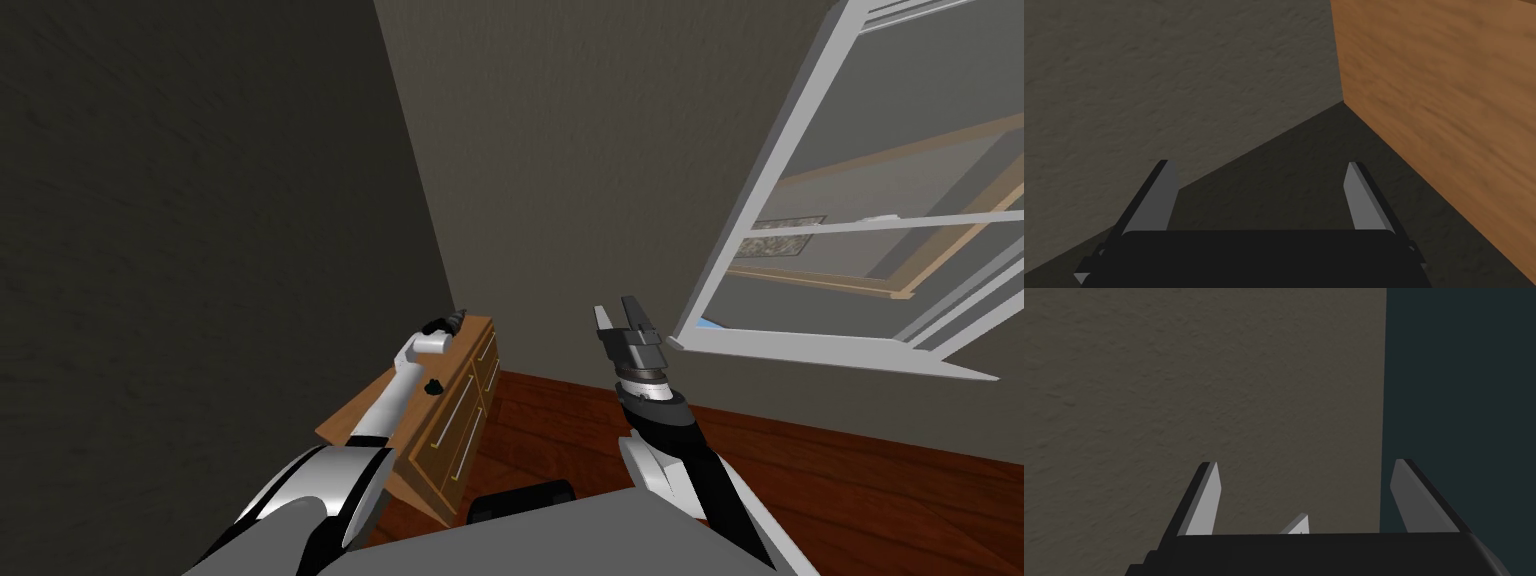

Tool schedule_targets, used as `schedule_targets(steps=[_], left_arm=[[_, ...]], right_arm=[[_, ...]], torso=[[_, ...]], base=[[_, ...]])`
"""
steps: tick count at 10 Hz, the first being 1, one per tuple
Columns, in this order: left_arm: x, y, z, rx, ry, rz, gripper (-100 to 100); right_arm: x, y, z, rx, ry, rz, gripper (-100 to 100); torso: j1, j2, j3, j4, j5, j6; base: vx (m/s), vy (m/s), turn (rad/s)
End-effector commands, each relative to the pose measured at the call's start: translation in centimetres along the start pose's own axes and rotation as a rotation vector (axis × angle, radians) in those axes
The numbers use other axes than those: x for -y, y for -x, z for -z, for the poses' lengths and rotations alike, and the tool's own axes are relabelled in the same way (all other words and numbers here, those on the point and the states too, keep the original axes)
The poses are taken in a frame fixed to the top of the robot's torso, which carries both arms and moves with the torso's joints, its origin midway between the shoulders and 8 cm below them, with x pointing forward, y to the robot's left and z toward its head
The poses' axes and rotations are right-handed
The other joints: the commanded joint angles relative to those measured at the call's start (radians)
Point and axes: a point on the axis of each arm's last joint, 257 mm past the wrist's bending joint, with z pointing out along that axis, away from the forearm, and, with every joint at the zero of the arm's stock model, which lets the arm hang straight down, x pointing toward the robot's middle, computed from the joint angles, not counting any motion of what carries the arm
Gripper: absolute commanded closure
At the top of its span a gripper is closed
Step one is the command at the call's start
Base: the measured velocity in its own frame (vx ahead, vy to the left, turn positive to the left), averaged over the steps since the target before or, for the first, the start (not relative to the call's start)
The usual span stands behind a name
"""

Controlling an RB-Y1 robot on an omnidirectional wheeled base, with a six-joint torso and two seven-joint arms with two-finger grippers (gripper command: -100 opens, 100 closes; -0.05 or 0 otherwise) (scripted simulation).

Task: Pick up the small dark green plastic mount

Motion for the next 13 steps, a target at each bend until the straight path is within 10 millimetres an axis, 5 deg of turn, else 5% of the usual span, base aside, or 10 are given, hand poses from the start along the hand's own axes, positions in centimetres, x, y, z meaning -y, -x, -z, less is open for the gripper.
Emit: schedule_targets(steps=[1,7,13], left_arm=[[-2.8,-0.2,-0.4,-0.024,0.084,0.004,-100],[-9.3,-0.6,-0.8,-0.084,0.296,0.023,-100],[-16.9,-0.4,1.0,-0.155,0.553,0.067,-100]], right_arm=[[0.0,0.0,0.0,0.0,0.0,0.0,0],[0.0,0.0,0.0,0.0,0.0,0.0,0],[0.0,0.0,0.0,0.0,0.0,0.0,0]], torso=[[0.0,0.0,0.0,0.0,0.0,0.0],[0.0,0.0,0.0,0.0,0.0,0.0],[0.0,-0.001,0.0,0.0,0.0,0.0]], base=[[-0.018,0.031,-0.022],[-0.014,0.023,-0.021],[-0.017,0.029,-0.033]])
